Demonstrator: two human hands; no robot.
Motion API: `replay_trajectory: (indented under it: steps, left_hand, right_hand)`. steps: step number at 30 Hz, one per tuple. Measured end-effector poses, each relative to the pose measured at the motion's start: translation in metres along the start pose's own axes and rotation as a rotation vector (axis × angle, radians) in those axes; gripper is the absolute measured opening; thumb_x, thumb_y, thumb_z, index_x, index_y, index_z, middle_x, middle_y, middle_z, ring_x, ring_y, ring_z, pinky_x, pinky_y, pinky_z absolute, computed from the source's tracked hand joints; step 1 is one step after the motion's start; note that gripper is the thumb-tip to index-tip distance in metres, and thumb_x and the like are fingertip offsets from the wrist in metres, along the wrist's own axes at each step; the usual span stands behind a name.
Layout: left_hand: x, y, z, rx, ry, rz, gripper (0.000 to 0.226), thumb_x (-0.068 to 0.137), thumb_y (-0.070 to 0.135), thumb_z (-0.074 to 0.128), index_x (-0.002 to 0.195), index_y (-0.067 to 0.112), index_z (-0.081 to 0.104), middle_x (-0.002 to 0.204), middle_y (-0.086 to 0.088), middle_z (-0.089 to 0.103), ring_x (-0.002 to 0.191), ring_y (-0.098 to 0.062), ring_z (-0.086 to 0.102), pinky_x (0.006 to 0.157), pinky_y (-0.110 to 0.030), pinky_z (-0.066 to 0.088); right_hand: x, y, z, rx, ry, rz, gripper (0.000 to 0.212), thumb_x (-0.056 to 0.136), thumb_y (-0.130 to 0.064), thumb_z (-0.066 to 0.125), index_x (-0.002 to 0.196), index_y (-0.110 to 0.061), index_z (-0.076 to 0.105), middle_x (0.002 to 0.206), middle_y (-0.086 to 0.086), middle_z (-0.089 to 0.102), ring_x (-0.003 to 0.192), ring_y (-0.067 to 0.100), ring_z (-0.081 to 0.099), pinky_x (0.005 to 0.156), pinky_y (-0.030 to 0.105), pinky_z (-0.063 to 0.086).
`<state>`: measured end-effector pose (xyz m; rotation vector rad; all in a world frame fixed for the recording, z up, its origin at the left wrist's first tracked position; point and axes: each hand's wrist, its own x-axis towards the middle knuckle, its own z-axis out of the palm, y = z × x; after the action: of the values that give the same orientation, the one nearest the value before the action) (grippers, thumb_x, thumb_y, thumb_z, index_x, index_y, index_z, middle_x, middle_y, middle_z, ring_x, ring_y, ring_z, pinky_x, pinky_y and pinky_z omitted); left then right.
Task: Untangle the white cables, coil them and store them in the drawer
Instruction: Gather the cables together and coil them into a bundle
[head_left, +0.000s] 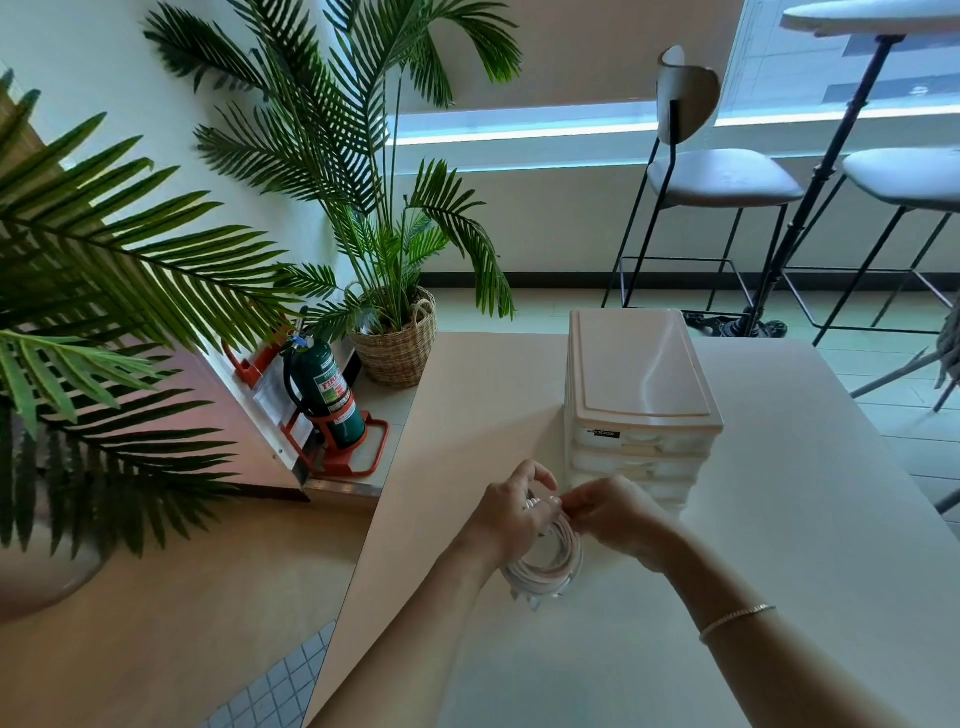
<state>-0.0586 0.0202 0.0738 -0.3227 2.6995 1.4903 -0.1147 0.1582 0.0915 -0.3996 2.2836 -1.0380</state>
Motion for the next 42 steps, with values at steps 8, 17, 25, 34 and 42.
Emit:
replay_trajectory:
  steps: [8, 17, 25, 34, 42]
  left_hand:
    - [-0.001, 0.000, 0.005, 0.017, 0.059, 0.009, 0.013, 0.087, 0.016, 0.054, 0.096, 0.023, 0.048, 0.068, -0.007, 0.061, 0.068, -0.029, 0.062, 0.065, -0.032, 0.049]
    - [-0.001, 0.001, 0.001, 0.072, 0.071, 0.024, 0.008, 0.086, 0.021, 0.054, 0.091, 0.024, 0.060, 0.075, -0.015, 0.068, 0.072, -0.031, 0.063, 0.065, -0.031, 0.049]
    - [0.001, 0.002, 0.000, 0.104, 0.110, 0.017, 0.037, 0.070, 0.037, 0.043, 0.085, 0.017, 0.070, 0.067, 0.002, 0.060, 0.059, -0.011, 0.050, 0.059, -0.020, 0.038]
    - [0.001, 0.001, -0.004, 0.100, 0.112, 0.004, 0.022, 0.079, 0.030, 0.053, 0.081, 0.015, 0.069, 0.059, 0.006, 0.056, 0.052, -0.004, 0.047, 0.052, -0.010, 0.034]
    - [0.001, 0.003, -0.007, 0.099, 0.131, -0.004, 0.037, 0.068, 0.036, 0.043, 0.076, 0.010, 0.068, 0.074, -0.010, 0.069, 0.067, -0.021, 0.058, 0.062, -0.028, 0.044]
  right_hand:
    - [-0.001, -0.007, 0.004, -0.278, 0.034, -0.061, 0.021, 0.085, -0.021, 0.056, 0.085, -0.014, 0.075, 0.076, 0.003, 0.068, 0.068, 0.011, 0.056, 0.056, 0.022, 0.041]
    - [0.002, -0.001, 0.006, -0.287, 0.089, -0.081, 0.019, 0.084, -0.020, 0.057, 0.091, -0.022, 0.075, 0.086, 0.000, 0.072, 0.081, 0.013, 0.063, 0.070, 0.026, 0.050]
    - [0.009, 0.014, 0.010, -0.014, 0.016, -0.043, 0.037, 0.088, -0.008, 0.054, 0.064, -0.034, 0.064, 0.070, -0.006, 0.064, 0.067, 0.010, 0.053, 0.066, 0.030, 0.042]
    - [0.009, 0.015, 0.007, 0.175, -0.087, -0.017, 0.022, 0.085, -0.006, 0.062, 0.075, -0.026, 0.066, 0.071, -0.004, 0.061, 0.064, 0.007, 0.048, 0.060, 0.019, 0.036]
    - [0.006, 0.017, 0.011, 0.332, -0.108, 0.021, 0.023, 0.092, -0.008, 0.054, 0.077, -0.019, 0.066, 0.062, -0.004, 0.049, 0.056, 0.007, 0.037, 0.053, 0.017, 0.033]
